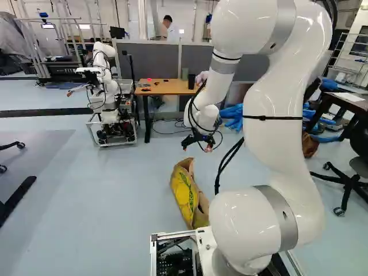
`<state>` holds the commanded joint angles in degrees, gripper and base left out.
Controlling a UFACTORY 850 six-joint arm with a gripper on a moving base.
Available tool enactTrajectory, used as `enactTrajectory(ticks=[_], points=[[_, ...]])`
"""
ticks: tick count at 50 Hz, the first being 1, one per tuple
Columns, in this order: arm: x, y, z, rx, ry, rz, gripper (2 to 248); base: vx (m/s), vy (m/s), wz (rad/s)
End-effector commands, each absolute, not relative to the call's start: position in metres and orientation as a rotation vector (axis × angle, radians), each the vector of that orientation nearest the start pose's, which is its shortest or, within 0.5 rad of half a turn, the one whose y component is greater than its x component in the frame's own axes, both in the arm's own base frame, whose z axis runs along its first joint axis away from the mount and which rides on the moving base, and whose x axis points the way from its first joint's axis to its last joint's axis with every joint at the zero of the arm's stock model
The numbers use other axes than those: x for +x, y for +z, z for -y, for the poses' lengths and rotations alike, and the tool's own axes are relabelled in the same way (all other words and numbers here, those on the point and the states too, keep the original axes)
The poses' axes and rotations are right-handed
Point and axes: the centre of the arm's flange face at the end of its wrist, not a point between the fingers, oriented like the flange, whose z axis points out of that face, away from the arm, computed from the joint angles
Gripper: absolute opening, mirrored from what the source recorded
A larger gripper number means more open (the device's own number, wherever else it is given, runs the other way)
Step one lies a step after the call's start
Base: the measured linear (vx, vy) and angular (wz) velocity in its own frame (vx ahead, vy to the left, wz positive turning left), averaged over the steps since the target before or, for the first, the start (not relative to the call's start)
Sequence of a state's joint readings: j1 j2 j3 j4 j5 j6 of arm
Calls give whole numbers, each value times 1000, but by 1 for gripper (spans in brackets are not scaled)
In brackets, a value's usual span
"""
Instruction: Pick up the bag on the ground and place it on the table
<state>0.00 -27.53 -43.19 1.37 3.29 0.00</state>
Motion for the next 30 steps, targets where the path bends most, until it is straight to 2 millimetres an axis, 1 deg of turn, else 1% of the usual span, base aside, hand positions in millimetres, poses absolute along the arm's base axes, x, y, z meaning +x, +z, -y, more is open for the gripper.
enactTrajectory(ticks=[25,30], points=[[480,220,0,-3109,-436,-37,247,0,0,0],[482,213,0,-3115,-422,1,247,0,0,0]])
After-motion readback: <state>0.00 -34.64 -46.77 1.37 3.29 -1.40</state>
